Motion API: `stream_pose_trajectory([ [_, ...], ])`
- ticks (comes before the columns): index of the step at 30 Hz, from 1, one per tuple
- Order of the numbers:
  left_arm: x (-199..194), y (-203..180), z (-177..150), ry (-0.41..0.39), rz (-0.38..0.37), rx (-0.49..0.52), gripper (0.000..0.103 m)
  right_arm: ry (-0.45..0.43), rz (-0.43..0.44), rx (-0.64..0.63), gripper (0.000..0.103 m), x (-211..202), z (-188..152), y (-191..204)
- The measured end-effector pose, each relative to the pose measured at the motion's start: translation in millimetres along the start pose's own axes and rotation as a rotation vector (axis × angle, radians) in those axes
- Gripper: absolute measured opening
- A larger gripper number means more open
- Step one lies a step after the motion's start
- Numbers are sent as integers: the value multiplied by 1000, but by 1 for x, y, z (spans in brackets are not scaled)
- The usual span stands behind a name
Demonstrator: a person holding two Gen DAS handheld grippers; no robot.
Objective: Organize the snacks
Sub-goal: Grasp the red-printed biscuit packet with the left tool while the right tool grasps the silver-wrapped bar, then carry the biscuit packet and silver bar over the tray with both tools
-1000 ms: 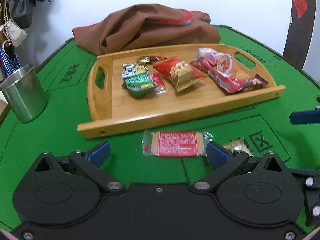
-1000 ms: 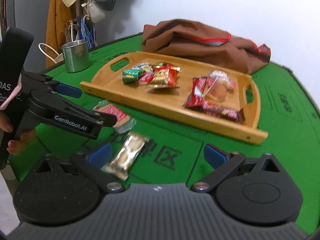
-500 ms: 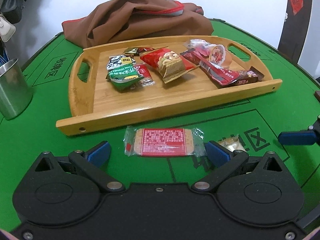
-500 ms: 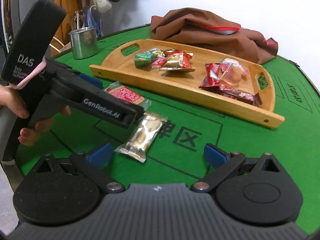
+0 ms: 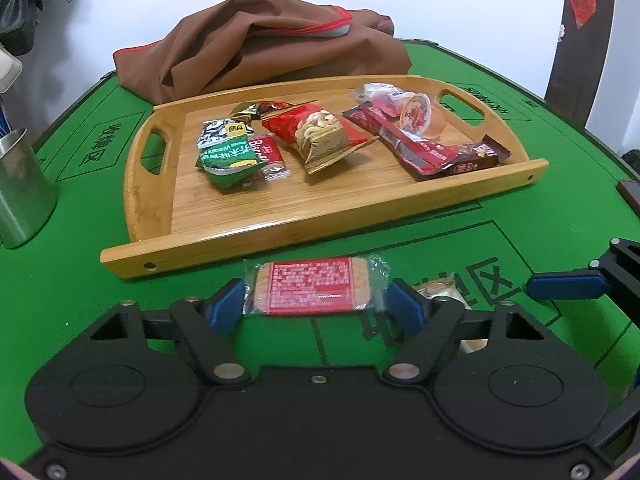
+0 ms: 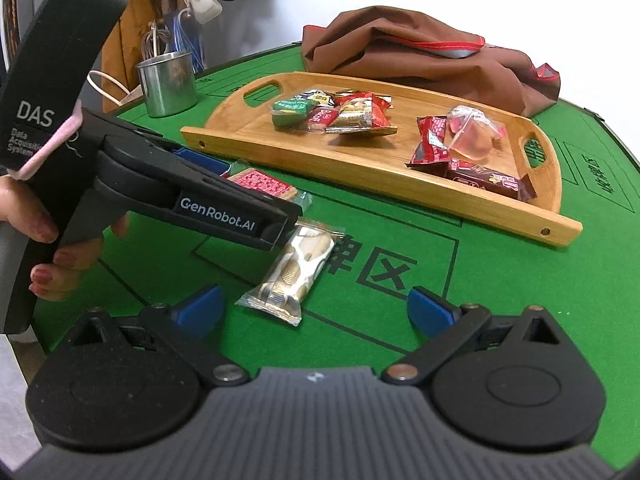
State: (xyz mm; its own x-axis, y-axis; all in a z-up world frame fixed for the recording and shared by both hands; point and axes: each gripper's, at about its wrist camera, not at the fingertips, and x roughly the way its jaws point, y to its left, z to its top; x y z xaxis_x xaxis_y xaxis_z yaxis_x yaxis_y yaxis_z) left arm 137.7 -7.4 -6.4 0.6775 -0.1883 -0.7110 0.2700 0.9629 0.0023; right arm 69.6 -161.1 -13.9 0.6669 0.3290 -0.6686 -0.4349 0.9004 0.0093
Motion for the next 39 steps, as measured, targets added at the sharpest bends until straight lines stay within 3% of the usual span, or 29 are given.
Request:
stream_pose_trajectory([
  [4,-1,0,1,2,5,-5,65,2,-3,-2,103,1,1,0],
  [17,-20,9,5,-26,40,-35,64,-5,29,27,96,4,7,3],
  [24,-28,19,11,-45,75,-62,64,-17,26,28,80,7,12,7],
  [27,-30,22,11,-49,82,-67,64,-20,7,33,59,7,14,6],
  [30,-31,22,12,-51,84,-68,63,-17,7,54,47,7,16,3],
  [33,-32,21,12,-52,85,-68,63,-15,-2,84,27,5,17,-2],
  [39,-32,20,16,-56,90,-59,63,-23,-7,105,25,1,21,-11],
])
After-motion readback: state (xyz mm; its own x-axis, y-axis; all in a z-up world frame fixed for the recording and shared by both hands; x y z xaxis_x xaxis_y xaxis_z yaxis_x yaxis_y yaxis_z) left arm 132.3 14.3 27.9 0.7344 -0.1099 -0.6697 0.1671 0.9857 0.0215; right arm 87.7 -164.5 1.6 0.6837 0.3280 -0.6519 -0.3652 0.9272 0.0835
